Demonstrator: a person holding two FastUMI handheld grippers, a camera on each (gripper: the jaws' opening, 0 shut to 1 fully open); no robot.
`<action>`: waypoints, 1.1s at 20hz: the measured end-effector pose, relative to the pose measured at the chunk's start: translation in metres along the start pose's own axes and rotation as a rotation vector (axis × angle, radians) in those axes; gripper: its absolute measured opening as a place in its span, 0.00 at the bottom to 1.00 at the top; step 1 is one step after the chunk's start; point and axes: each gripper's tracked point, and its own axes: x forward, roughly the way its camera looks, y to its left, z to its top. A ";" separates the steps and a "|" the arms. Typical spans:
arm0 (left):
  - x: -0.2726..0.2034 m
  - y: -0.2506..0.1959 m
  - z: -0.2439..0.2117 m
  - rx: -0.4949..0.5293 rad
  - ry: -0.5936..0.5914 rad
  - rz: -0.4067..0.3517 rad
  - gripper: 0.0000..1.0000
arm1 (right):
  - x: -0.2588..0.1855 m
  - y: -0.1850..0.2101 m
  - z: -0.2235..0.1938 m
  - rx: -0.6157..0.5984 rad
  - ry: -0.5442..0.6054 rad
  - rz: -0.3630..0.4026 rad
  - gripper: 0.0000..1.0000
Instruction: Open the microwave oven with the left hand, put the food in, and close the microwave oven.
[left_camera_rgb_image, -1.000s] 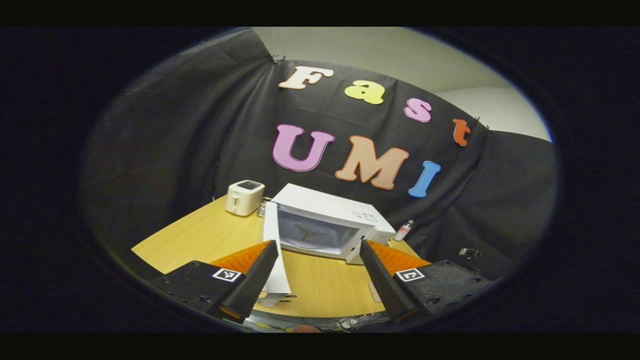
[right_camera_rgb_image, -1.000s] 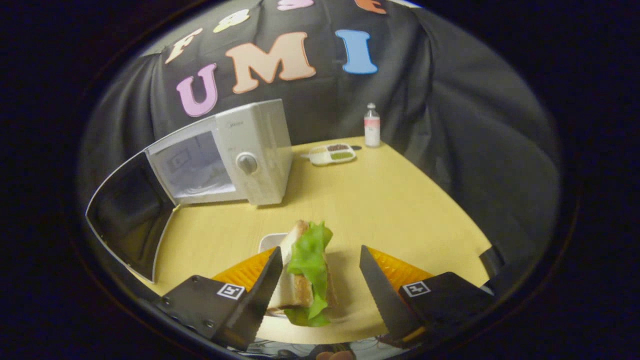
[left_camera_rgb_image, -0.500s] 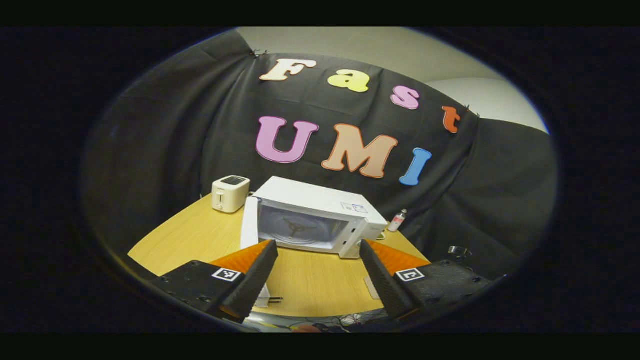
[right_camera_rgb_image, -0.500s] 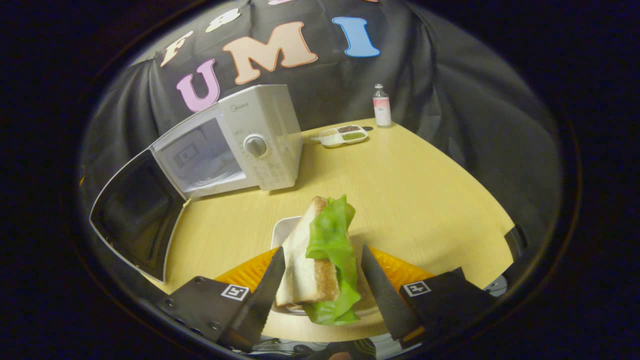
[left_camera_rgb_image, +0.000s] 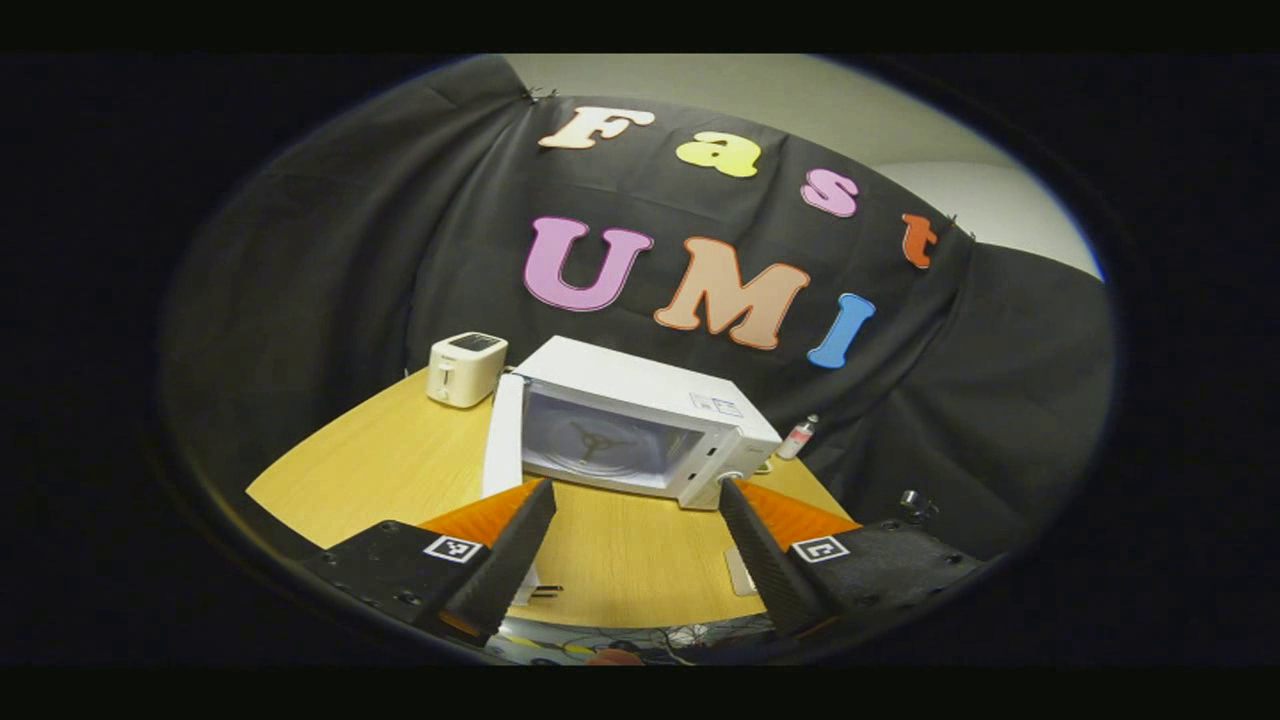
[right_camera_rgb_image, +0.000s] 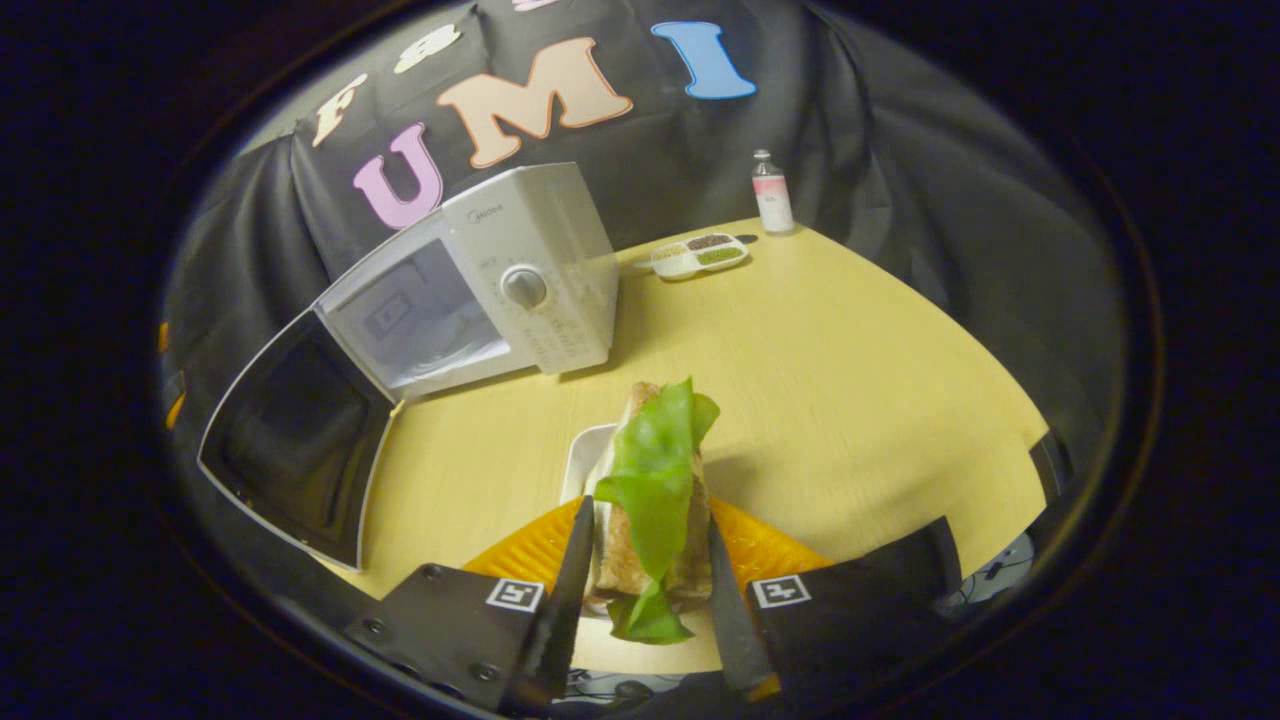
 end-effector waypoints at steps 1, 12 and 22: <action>-0.001 0.000 0.001 -0.001 -0.002 0.001 0.96 | -0.002 0.003 0.001 0.006 0.004 0.023 0.55; 0.002 -0.001 0.003 0.017 -0.016 0.017 0.94 | -0.003 0.009 0.011 0.001 0.021 0.067 0.28; 0.024 -0.016 0.012 0.024 -0.037 0.021 0.96 | -0.014 0.001 0.061 0.019 -0.036 0.113 0.34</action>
